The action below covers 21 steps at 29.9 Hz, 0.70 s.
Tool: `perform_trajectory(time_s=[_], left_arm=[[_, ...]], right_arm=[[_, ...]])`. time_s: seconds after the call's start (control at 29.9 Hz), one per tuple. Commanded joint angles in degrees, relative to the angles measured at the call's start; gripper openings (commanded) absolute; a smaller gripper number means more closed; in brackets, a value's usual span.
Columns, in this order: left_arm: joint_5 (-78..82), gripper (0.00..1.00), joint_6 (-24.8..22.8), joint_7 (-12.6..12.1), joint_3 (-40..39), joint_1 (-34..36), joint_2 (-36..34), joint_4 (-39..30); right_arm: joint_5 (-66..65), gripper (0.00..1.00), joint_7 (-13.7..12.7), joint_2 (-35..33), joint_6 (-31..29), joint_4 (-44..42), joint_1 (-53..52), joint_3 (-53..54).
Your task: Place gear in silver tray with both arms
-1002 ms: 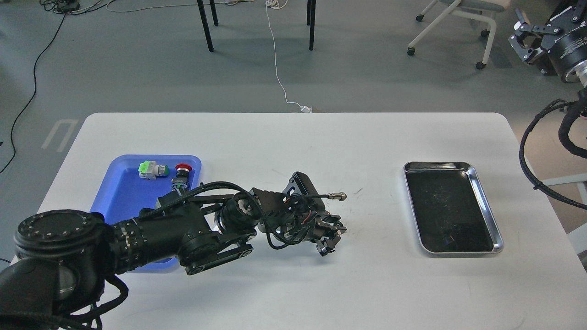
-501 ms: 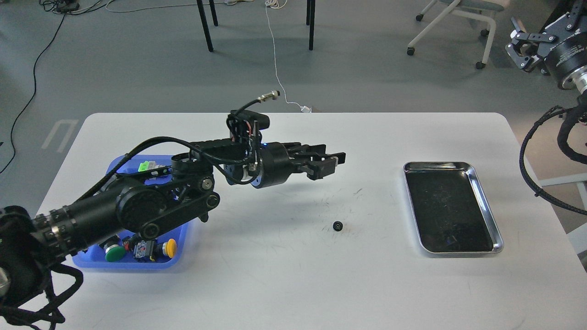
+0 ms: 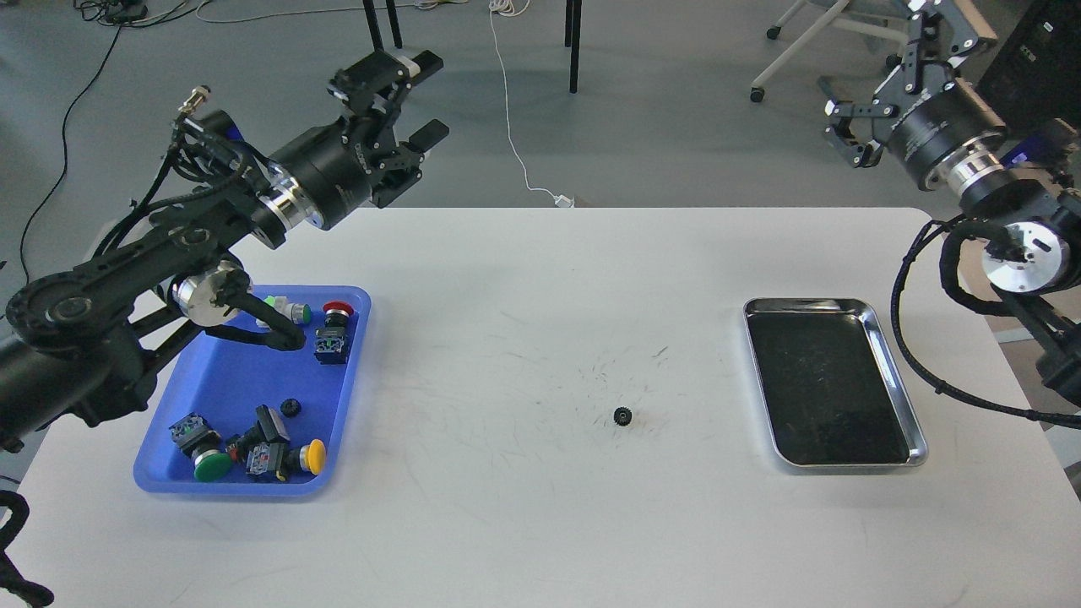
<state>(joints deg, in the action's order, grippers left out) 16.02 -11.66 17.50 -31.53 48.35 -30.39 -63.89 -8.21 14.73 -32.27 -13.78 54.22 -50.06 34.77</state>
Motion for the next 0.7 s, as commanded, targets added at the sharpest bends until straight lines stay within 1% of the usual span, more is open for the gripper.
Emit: perform_trajectory(time_s=[0.0,0.1,0.17,0.23,0.3,0.43,0.5,0.57,0.67], left_arm=[[-7.14,0.98,0.06,0.16,-3.87,-0.27,1.12,3.85],[-10.39,0.98,0.5,0.16,-7.57,-0.8,4.45,8.68],[-10.93,0.98,0.06,0.08,-8.89,-0.8,6.47,12.72],[-10.93,0.98,-0.12,-0.01,-9.42,-0.8,7.53,15.37],[-10.93,0.98,-0.2,-0.19,-9.42,-0.8,7.54,16.34],[-11.01,0.98,-1.34,-0.36,-9.25,-1.41,7.1,16.87],[-11.01,0.98,-1.87,-0.27,-9.33,-3.07,6.75,16.79],[-11.01,0.98,-1.87,-0.27,-9.42,-3.87,6.4,16.52],[-11.45,0.98,-1.87,-0.27,-9.51,-3.87,6.04,16.26]], right_arm=[[-1.11,0.98,0.21,0.36,2.18,-3.06,-6.08,-6.28],[-1.11,0.98,0.39,0.8,2.62,-6.05,-12.41,-14.88],[-1.37,0.98,0.39,1.94,2.62,-6.41,-16.27,-22.69],[-1.37,0.98,0.39,3.7,2.45,-6.23,-20.32,-31.04],[-1.28,0.98,0.48,4.14,2.27,-6.32,-23.75,-37.12],[-1.81,0.98,0.56,4.14,1.74,-5.27,-26.31,-41.71],[-4.87,0.98,0.65,4.41,1.65,-3.69,-27.97,-45.04],[-11.35,0.97,1.87,5.8,1.74,-2.11,-30.61,-50.83],[-21.38,0.96,6.27,11.33,2.09,-1.84,-33.86,-60.67]])
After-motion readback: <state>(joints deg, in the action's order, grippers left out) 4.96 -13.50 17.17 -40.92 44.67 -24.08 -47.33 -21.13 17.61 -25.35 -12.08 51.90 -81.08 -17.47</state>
